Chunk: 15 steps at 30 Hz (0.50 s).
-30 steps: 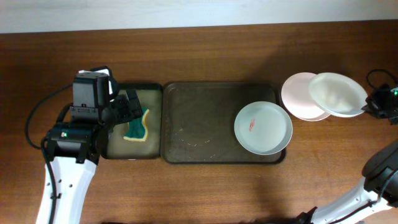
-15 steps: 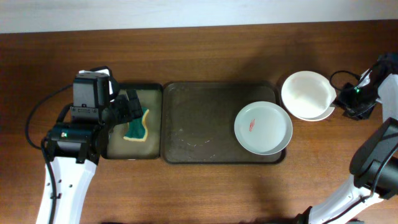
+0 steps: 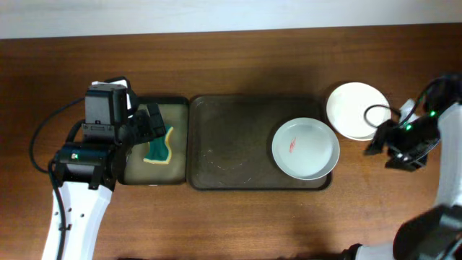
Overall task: Clean dirty plates on tray and stack at the side
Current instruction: 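Move the right gripper to the last plate and grasp its rim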
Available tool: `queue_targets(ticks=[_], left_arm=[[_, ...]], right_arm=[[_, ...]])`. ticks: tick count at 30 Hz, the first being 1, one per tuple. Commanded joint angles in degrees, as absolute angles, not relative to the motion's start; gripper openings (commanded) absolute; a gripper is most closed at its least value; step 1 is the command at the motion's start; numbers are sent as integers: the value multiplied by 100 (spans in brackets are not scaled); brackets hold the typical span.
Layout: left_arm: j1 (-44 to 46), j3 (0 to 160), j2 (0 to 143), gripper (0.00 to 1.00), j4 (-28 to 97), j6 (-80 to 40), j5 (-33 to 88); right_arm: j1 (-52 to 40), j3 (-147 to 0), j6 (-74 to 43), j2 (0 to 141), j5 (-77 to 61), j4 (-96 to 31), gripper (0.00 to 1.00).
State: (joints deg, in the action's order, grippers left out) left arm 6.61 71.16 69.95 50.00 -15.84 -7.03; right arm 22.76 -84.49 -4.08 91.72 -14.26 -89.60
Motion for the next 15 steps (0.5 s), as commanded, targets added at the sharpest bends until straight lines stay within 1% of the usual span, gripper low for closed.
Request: queue_targets(ticks=[1,3,4,5,6,7,8,9,10,12,15], left_arm=[[655,7157,6930,99,4984,-1581,-685],[655,7157,6930,99,4984,-1581,-685],[655,7157,6930,99,4984,-1581,-685],[655,7157,6930,99,4984,-1581,-685],[655,7157,6930,99,4984,-1581,-685],[655,7157,6930,100,4984,-1581,-685],[655,7157,6930,99,4984,-1581,-685],[655,7157,6930,99,4984,-1581,-685],[655,7157,6930,99,4984,-1581,-685],[655,7157,6930,100,4984,-1581,-685],[655,7157,6930,99,4984,-1581,-685]], right_arm=[[2047,-7863,-381,8858,-1898,-8656,99],[1911,-7422,-384,8860,-1907,-8176,98],[1846,-7170,-388,8860,-1909,-7874,93],[1747,-6803,-432,8860,-1903,-7400,74],[1697,-6547,-631,8860,-1863,-7074,64],[1649,-6283,-851,8860,-1839,-6698,56],[1621,-5946,-1135,8864,-1822,-6136,53],[1605,-5728,-1282,8864,-1817,-5675,48],[1603,-5520,-1299,8864,-1820,-5157,39],[1603,-5212,-1297,8871,-1710,-4364,37],[1601,-4987,-1297,8899,-1715,-3907,31]])
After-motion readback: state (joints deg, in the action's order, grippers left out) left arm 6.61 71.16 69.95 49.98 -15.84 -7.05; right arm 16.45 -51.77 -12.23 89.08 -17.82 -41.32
